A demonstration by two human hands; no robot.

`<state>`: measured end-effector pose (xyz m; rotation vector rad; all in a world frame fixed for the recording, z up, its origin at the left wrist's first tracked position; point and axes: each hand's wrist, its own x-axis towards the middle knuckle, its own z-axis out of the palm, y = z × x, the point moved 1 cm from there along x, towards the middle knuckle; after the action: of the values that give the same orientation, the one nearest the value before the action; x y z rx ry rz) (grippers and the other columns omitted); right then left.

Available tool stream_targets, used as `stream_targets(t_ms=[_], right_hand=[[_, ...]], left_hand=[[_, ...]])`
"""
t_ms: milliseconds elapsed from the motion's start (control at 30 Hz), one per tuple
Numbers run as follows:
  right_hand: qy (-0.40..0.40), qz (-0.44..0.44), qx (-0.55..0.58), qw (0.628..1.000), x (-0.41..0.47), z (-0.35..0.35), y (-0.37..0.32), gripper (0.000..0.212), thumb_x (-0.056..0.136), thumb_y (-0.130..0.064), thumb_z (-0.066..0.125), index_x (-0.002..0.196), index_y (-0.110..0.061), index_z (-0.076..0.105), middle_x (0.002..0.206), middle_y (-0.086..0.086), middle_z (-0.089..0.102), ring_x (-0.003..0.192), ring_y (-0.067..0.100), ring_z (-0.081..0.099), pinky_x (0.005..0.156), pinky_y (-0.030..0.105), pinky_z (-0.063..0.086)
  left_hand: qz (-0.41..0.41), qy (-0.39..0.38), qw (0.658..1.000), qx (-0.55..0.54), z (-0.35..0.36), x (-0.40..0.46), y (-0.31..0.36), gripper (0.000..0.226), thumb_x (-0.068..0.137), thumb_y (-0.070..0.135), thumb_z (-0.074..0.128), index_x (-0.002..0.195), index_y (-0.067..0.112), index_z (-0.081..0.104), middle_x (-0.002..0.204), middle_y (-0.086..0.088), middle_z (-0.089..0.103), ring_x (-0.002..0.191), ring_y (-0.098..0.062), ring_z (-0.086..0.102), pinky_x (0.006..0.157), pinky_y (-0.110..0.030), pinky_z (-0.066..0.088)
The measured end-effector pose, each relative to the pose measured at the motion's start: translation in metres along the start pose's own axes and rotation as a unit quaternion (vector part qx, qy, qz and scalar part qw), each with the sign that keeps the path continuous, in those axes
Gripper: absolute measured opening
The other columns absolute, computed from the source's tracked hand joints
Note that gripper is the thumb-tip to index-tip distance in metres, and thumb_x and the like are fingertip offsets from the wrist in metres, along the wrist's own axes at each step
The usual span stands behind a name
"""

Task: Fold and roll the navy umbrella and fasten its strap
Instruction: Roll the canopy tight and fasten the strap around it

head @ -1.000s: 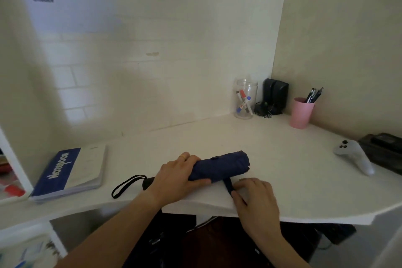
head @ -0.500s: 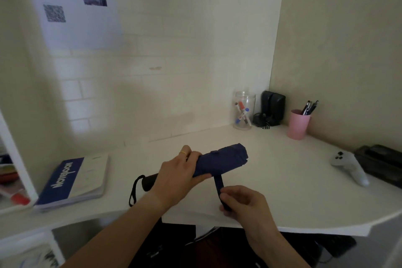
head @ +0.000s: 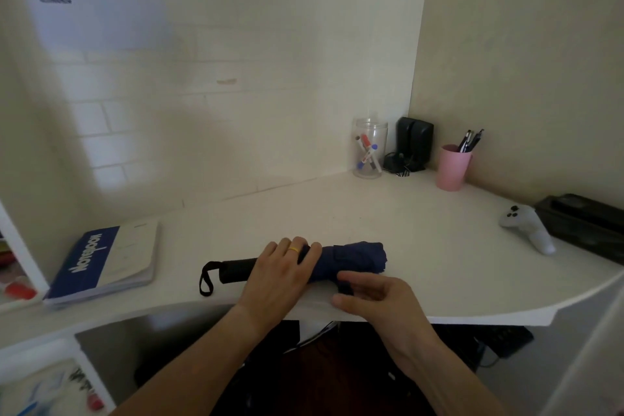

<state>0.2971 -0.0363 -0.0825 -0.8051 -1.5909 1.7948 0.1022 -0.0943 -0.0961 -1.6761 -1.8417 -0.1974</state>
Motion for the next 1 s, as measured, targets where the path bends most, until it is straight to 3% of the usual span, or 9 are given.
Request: stream_targets(t_ms=[100,233,334,534,834,901,1001], right_hand=[[-0.003,-0.033,-0.044,0.998,0.0,0.001,-0.002,0.046,0.071,0.008,0.084,0.109,-0.015,0.076,0.101,0.002,0.08,0.092,0.012,0.076,0.078,0.019,0.059],[0.061,-0.145,-0.196,0.968,0.006,-0.001,-0.002,0.019,0.086,-0.006,0.076,0.097,-0.021,0.08,0.078,-0.004,0.08,0.075,0.009,0.076,0.077,0.022,0.061],[0.081,-0.185,-0.232,0.951,0.012,-0.004,-0.005,0.015,0.086,-0.014,0.077,0.094,-0.025,0.082,0.077,-0.007,0.078,0.074,0.008,0.074,0.077,0.022,0.059],[0.115,-0.178,-0.196,0.957,0.029,-0.006,-0.014,0.008,0.082,-0.012,0.08,0.086,-0.018,0.082,0.068,-0.003,0.077,0.066,0.011,0.074,0.071,0.025,0.061],[0.126,-0.128,-0.193,0.965,0.043,-0.004,-0.019,0.01,0.078,-0.011,0.083,0.084,-0.016,0.078,0.061,0.002,0.074,0.055,0.013,0.071,0.065,0.033,0.064],[0.125,-0.141,-0.245,0.951,0.044,-0.004,-0.022,0.018,0.075,-0.018,0.085,0.09,-0.025,0.076,0.063,-0.003,0.073,0.058,0.009,0.07,0.067,0.03,0.062],[0.099,-0.167,-0.429,0.882,0.052,-0.008,-0.038,0.029,0.072,-0.039,0.083,0.099,-0.04,0.073,0.082,-0.01,0.063,0.079,0.009,0.062,0.074,0.029,0.053]], left_hand=[[0.017,0.01,1.0,0.015,0.001,-0.001,0.0,0.048,0.081,0.02,0.076,0.122,0.012,0.053,0.099,-0.012,0.067,0.08,-0.029,0.062,0.07,-0.042,0.052],[0.025,0.032,0.999,0.025,0.002,-0.004,0.001,0.04,0.085,0.013,0.069,0.123,0.011,0.056,0.101,-0.011,0.067,0.083,-0.03,0.061,0.072,-0.042,0.05],[0.034,0.049,0.998,0.03,0.003,-0.006,0.001,0.038,0.087,0.011,0.063,0.124,0.01,0.056,0.102,-0.011,0.066,0.084,-0.03,0.06,0.073,-0.042,0.048],[0.051,0.081,0.995,0.026,0.002,-0.009,0.001,0.034,0.093,0.01,0.047,0.126,0.009,0.055,0.103,-0.011,0.066,0.084,-0.03,0.06,0.074,-0.042,0.049],[0.073,0.112,0.991,0.027,0.002,-0.014,0.001,0.035,0.095,0.009,0.044,0.129,0.007,0.055,0.107,-0.011,0.066,0.087,-0.03,0.062,0.078,-0.043,0.051],[0.076,0.118,0.99,0.029,0.003,-0.015,0.001,0.035,0.096,0.009,0.044,0.129,0.007,0.055,0.108,-0.012,0.066,0.088,-0.03,0.062,0.078,-0.043,0.051],[0.081,0.122,0.989,0.032,0.003,-0.015,0.0,0.035,0.096,0.01,0.043,0.13,0.007,0.055,0.11,-0.012,0.067,0.089,-0.031,0.063,0.079,-0.043,0.051]])
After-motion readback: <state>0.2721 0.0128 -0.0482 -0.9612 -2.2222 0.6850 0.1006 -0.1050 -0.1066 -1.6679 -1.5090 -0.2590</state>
